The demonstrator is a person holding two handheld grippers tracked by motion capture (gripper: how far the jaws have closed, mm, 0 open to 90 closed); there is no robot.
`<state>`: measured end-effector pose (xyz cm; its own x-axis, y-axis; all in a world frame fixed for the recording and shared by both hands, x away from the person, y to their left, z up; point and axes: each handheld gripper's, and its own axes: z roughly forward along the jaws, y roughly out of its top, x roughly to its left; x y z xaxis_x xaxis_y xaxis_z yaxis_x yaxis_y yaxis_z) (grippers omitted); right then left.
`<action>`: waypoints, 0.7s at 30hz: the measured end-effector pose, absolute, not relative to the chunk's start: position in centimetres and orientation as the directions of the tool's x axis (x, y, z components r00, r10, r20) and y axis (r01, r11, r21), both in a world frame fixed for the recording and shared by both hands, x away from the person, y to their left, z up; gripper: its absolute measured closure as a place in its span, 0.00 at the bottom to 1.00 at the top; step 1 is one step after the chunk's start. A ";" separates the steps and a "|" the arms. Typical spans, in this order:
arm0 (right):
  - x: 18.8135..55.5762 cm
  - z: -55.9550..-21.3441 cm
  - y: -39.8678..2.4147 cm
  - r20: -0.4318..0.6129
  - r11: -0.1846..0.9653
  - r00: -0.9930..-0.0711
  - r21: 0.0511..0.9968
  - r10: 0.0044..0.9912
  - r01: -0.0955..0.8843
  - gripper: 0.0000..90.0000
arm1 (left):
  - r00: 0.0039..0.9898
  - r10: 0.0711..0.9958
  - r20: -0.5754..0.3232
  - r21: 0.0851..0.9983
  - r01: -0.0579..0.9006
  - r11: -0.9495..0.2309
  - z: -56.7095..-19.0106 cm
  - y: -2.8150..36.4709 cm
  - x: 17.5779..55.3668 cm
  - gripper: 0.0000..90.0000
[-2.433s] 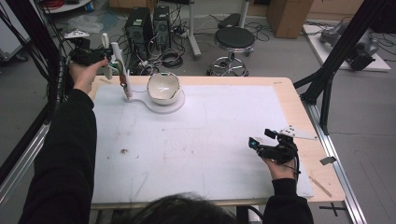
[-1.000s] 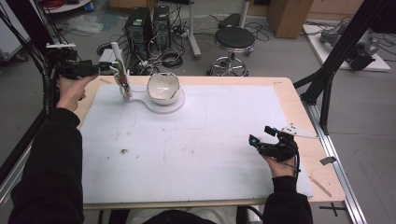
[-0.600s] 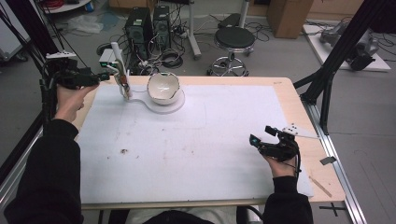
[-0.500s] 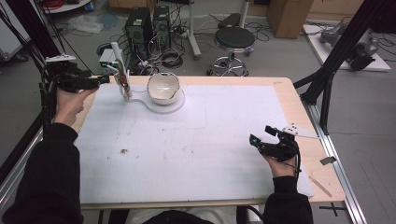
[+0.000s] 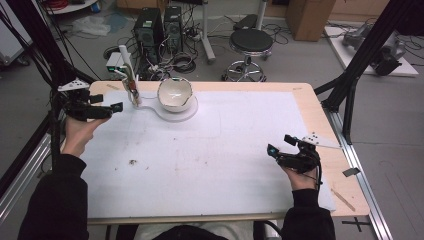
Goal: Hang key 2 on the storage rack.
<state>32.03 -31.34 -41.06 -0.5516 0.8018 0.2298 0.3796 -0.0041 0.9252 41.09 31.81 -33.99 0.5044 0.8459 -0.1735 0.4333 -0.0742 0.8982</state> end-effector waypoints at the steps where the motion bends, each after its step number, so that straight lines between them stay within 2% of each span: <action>1: 32.0 -41.0 -31.3 0.232 -0.007 -0.544 0.923 0.806 0.384 0.02 | 0.508 0.844 -0.170 0.895 0.437 -0.084 -34.3 31.6 40.8 0.02; 13: 32.1 -41.2 -31.2 0.216 0.012 -0.533 0.920 0.818 0.391 0.02 | 0.532 0.825 -0.190 0.894 0.441 -0.079 -36.3 30.9 38.1 0.02; 21: 32.1 -41.2 -31.2 0.203 0.027 -0.535 0.920 0.820 0.390 0.02 | 0.559 0.812 -0.169 0.894 0.434 -0.113 -37.4 30.1 36.2 0.02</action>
<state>32.10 -31.20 -41.19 -0.5349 0.8201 0.2033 0.3905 0.0266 0.9202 36.21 30.06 -37.44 0.5592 0.8117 -0.1687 0.4337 -0.1130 0.8939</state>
